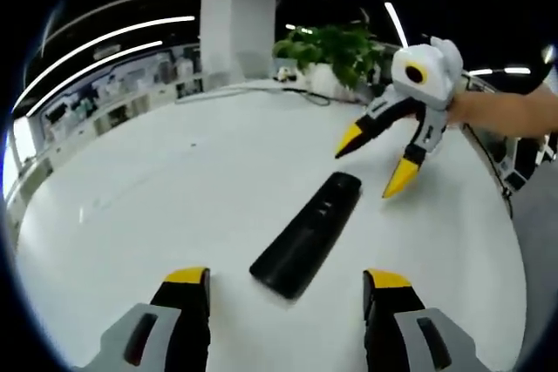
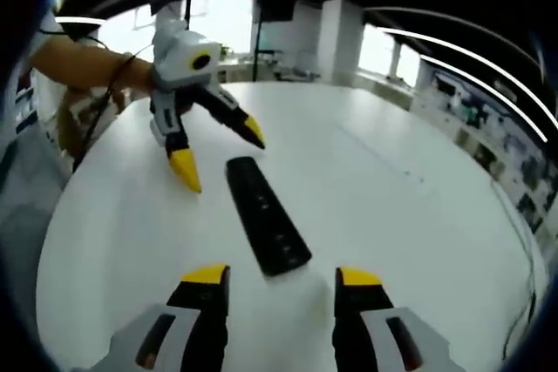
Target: Press the specified remote control buttons in sequence, fully releasing each button before pressing the next.
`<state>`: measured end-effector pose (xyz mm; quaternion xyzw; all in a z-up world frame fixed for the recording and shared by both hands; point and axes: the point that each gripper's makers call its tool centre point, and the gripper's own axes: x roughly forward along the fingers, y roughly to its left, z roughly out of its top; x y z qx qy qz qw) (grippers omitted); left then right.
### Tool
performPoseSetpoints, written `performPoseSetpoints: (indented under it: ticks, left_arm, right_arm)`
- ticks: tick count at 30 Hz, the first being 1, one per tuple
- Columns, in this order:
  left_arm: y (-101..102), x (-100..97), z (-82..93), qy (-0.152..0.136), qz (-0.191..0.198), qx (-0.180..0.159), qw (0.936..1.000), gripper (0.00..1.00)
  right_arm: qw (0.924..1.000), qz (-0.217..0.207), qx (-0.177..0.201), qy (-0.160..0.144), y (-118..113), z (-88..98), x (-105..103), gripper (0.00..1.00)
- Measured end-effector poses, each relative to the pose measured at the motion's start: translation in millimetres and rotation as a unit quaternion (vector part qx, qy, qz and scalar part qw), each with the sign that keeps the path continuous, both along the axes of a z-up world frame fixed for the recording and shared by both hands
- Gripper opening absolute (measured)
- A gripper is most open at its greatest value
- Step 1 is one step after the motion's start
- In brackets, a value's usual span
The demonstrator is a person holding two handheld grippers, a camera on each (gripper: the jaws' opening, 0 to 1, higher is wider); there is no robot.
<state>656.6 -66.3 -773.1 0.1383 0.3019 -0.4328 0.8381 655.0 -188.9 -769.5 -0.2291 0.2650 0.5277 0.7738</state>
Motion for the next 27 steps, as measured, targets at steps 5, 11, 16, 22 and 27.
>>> performPoseSetpoints:
  ticks: [5, 11, 16, 22, 27]
  left_arm:
    - [0, -0.2, -2.9, 0.003, -0.020, 0.009, 0.9998, 0.71]
    - [-2, 3.3, -2.2, 0.002, -0.036, 0.014, 0.9993, 0.70]
    - [-5, 5.3, -2.1, 0.001, -0.053, 0.023, 0.9983, 0.69]
    - [-9, 4.4, -2.3, 0.003, -0.082, 0.034, 0.9960, 0.66]
    - [-12, 4.2, -3.5, 0.008, -0.095, 0.037, 0.9948, 0.64]
  right_arm:
    - [0.9999, 0.011, -0.004, 0.001, 2, -0.4, 4, 0.44]
    - [0.9994, 0.030, -0.014, 0.004, 4, -3.3, 3, 0.42]
    - [0.9987, 0.043, -0.024, 0.009, 5, -6.7, 2, 0.42]
    - [0.9979, 0.056, -0.029, 0.013, 7, -6.7, 3, 0.41]
    - [0.9970, 0.068, -0.032, 0.020, 10, -7.8, 3, 0.40]
